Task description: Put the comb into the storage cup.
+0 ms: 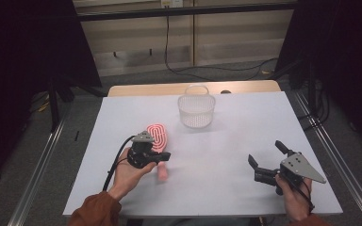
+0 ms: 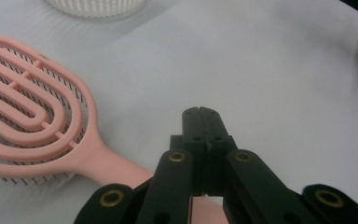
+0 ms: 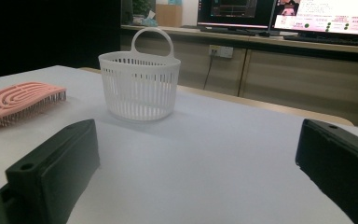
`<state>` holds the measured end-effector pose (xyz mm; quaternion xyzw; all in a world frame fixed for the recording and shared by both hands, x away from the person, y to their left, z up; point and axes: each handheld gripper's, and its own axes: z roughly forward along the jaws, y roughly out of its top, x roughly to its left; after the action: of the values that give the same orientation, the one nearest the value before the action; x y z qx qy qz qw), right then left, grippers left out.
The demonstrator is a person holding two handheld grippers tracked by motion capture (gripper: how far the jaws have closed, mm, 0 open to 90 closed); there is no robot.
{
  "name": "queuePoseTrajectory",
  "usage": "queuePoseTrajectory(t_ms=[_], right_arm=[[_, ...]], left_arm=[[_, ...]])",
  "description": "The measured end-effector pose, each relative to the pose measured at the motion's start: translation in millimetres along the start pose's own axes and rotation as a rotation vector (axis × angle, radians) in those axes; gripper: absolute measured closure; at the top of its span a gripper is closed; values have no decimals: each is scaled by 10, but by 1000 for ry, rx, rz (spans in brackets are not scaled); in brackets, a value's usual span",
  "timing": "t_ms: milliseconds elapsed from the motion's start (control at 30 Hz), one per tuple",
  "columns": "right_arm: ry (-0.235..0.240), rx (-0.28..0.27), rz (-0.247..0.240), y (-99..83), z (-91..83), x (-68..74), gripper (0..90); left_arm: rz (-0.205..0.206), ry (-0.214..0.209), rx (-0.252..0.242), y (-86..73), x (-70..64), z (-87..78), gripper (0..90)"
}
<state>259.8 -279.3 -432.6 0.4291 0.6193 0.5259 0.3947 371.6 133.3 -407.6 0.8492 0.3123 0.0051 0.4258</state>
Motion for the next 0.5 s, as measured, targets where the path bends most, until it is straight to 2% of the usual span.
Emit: queuePoseTrajectory(t_ms=[100, 200, 300, 400, 500], right_arm=[[1, 2, -4, -1, -1, -2, 0], [3, 8, -3, -4, 4, 1, 0], [4, 10, -2, -6, 6, 2, 0], [3, 10, -2, -7, 8, 1, 0], [-2, 10, -4, -7, 7, -3, 0]], left_arm=[[-20, 9, 11, -5, 14, 7, 900], [-24, 14, 35, -23, 20, 48, 900], [-16, 8, 54, -32, 11, 70, 900], [-27, 3, 51, -35, -10, 82, 900], [-34, -4, 68, -57, -31, 115, 900]])
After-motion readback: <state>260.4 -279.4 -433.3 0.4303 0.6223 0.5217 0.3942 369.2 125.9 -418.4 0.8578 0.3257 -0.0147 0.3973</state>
